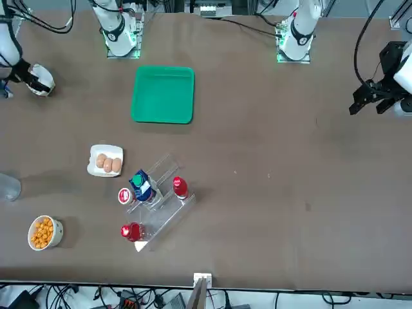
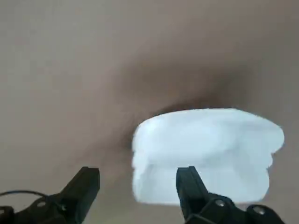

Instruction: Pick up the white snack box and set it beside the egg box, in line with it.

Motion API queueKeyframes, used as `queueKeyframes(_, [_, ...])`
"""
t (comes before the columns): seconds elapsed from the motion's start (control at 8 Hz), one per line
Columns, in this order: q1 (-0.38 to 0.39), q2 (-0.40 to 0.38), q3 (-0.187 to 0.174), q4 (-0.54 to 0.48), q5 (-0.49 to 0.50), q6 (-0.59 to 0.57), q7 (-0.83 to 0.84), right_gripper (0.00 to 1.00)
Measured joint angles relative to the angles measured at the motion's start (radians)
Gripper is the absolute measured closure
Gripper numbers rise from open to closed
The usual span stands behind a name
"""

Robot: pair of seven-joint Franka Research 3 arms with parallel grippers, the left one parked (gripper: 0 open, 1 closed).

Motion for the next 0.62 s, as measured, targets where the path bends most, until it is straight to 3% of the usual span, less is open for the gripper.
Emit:
queueKeyframes(0.38, [-0.021, 0.048, 0.005, 0.002, 0.007, 0.033, -0.018, 0.06])
queueKeyframes(0.62, [-0.022, 0.049, 0.008, 0.002, 0.015, 0.033, -0.017, 0.17])
